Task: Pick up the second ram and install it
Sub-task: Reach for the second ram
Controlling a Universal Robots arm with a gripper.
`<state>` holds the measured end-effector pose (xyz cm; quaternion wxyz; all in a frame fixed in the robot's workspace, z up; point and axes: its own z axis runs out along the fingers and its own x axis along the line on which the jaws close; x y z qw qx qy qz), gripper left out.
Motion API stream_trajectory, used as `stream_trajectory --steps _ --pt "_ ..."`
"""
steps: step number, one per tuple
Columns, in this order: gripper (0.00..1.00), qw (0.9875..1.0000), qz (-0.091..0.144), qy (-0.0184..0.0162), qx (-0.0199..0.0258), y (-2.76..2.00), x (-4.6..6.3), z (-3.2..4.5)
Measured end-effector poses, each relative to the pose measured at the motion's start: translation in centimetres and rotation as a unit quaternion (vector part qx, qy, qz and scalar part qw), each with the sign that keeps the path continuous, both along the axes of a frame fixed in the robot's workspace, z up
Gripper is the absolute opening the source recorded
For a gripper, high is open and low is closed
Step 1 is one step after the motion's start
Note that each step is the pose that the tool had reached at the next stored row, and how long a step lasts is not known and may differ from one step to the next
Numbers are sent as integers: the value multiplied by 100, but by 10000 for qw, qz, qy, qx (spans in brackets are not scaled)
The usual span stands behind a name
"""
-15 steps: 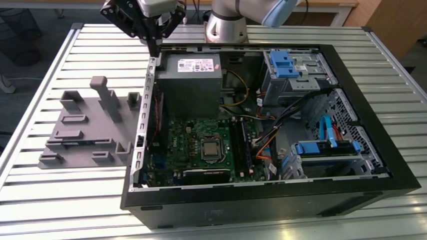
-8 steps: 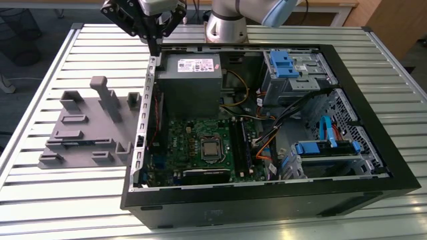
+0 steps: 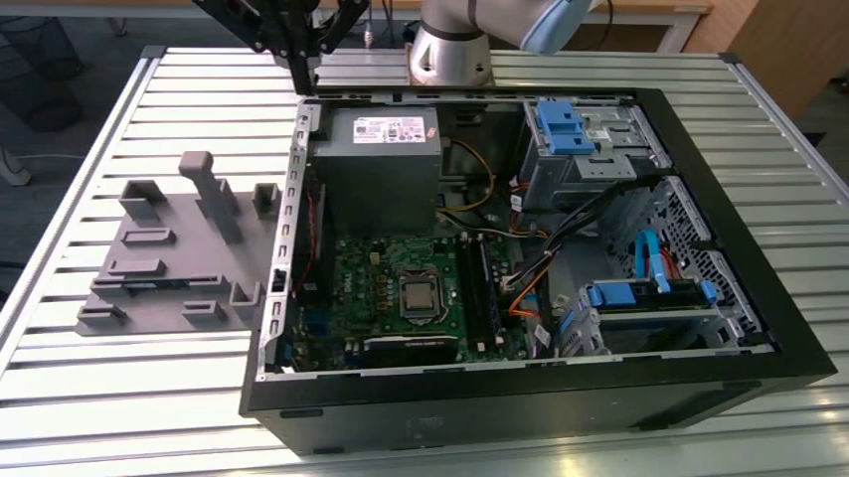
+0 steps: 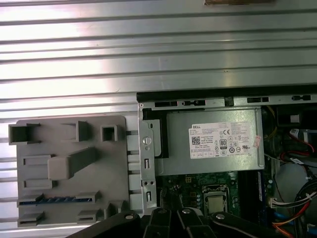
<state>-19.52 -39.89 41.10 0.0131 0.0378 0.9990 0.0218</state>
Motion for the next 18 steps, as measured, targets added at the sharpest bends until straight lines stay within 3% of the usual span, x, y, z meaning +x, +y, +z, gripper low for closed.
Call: stream_trajectory --steps 4,9,12,18 --pt "11 10000 -1 1 -1 -9 129 -29" --pt "11 10000 -2 1 -1 -13 520 -123" --pt "11 10000 -1 0 -1 -4 679 -163" --pt "11 10000 -1 0 -1 0 732 -177"
